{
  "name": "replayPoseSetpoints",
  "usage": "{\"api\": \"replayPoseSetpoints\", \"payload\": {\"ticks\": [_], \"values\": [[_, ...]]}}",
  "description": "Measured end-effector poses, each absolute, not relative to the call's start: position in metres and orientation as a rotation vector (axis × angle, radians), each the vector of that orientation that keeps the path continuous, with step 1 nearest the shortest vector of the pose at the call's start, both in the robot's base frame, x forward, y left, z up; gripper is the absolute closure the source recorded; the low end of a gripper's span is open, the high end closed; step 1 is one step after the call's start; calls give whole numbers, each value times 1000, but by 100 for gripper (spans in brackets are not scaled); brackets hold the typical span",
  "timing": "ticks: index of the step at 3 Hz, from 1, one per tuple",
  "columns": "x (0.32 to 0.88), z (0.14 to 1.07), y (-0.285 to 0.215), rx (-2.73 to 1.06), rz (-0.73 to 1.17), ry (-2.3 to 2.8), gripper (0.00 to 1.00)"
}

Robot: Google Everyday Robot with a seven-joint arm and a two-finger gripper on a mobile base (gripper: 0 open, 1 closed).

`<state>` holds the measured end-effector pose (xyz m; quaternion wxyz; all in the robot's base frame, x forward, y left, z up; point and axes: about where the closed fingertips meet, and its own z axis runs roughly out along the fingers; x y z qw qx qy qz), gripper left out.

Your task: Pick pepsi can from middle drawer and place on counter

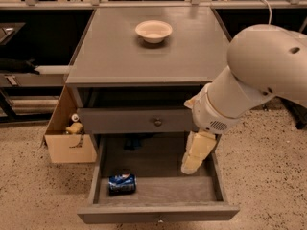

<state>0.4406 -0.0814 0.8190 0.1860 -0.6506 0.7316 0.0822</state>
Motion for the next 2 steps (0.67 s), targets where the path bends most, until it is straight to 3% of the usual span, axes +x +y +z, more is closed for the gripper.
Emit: {"api": "replayPoseSetpoints", "payload": {"ticks": [2], "values": [[444, 777, -71, -1848, 251, 2045, 0]]}}
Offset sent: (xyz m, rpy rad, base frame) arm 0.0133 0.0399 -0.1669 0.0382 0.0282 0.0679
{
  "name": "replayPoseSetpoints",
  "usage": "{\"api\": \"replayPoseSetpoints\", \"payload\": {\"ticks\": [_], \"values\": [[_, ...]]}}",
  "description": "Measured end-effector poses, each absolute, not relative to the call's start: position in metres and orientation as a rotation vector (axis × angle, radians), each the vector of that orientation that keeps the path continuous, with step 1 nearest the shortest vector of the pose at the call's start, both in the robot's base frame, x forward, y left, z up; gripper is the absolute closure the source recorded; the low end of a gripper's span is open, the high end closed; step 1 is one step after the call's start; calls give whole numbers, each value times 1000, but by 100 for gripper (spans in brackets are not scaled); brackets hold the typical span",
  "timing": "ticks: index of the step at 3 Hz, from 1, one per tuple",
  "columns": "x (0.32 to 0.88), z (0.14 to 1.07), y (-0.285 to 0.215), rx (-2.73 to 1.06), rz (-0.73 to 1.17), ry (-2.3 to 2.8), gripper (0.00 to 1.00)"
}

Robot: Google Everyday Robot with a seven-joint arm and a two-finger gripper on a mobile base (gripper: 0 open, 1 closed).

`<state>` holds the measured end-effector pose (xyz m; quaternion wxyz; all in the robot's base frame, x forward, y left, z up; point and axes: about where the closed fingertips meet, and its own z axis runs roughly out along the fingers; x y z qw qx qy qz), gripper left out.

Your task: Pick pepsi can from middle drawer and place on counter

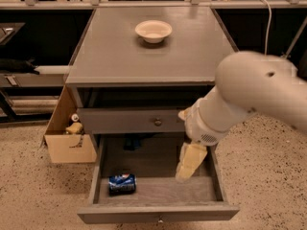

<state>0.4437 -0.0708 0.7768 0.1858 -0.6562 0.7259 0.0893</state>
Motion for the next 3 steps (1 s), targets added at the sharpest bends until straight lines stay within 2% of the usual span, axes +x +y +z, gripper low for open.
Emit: {"api": "replayPoseSetpoints", "payload": {"ticks": [1, 2, 3], "values": [[433, 669, -45, -1912, 377, 2030, 0], [452, 551, -1, -1917, 487, 1977, 0], [489, 499, 31, -1836, 574, 1931, 0]]}}
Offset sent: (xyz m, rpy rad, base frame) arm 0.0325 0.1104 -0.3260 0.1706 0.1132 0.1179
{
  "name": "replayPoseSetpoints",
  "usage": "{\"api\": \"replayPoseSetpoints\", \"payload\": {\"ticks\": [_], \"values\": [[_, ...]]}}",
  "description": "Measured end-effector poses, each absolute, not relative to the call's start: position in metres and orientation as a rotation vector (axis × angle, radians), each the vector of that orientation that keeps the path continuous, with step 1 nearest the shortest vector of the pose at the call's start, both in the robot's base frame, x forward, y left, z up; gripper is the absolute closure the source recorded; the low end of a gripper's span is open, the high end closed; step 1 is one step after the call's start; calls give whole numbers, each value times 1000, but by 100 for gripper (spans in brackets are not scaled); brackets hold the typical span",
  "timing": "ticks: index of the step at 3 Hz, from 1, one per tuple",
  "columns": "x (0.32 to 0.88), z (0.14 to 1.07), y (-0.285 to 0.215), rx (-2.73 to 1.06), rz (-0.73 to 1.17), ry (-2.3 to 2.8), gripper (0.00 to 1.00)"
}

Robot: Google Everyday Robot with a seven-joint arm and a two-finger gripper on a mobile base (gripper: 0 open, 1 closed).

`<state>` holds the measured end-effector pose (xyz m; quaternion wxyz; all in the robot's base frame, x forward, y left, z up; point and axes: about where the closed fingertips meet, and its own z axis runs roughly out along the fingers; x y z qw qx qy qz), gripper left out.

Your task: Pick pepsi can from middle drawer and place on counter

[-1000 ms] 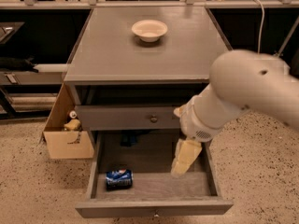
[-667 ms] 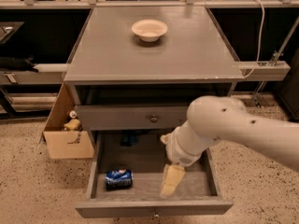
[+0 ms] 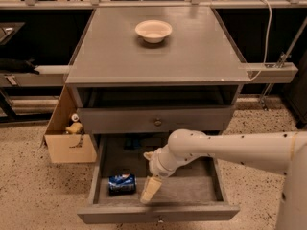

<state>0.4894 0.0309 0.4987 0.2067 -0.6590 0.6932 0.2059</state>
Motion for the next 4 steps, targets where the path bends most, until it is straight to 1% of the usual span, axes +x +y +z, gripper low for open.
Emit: {"api": "replayPoseSetpoints", "payload": {"ticks": [1, 2, 4], "values": [[477, 462, 36, -1819, 664, 1966, 0], [477, 462, 37, -1821, 665, 1966, 0], [516, 444, 72, -1860, 671, 1845, 0]]}}
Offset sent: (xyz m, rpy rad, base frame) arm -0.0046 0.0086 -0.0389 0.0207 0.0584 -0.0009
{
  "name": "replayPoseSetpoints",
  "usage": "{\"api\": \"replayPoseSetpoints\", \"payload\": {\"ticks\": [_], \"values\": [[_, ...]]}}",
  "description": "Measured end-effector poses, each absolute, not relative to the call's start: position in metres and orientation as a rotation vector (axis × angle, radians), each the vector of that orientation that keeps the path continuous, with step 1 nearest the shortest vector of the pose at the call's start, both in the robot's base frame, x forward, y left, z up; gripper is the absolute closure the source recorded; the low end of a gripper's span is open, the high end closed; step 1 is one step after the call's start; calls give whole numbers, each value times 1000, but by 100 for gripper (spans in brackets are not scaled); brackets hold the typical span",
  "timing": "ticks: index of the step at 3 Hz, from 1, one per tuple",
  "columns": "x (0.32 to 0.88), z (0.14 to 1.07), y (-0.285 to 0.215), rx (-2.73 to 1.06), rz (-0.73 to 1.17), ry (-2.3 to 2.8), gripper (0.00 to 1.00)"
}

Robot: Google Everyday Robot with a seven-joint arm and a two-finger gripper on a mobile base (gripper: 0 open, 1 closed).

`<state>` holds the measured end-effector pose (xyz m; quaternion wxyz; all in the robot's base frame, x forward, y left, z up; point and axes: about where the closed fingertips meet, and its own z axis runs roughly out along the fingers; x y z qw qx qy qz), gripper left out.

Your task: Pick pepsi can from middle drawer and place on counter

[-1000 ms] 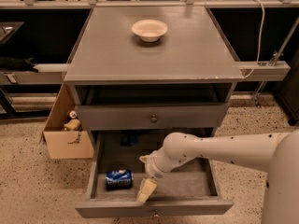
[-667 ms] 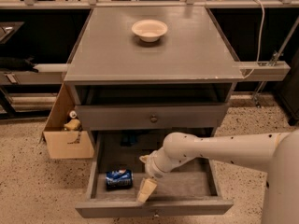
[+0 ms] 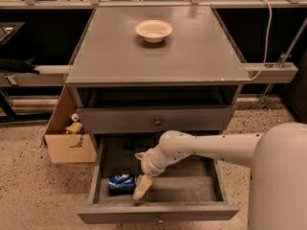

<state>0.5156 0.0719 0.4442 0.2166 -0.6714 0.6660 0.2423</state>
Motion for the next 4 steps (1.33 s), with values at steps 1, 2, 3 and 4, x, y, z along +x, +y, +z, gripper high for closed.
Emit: {"api": "replayPoseSetpoints", "payload": {"ticks": [1, 2, 3, 4], "values": [[529, 427, 88, -1898, 654, 1809, 0], [538, 406, 99, -1932, 645, 1805, 0], [542, 387, 111, -1963, 655, 1810, 18], [540, 376, 122, -1989, 674, 1809, 41]]}}
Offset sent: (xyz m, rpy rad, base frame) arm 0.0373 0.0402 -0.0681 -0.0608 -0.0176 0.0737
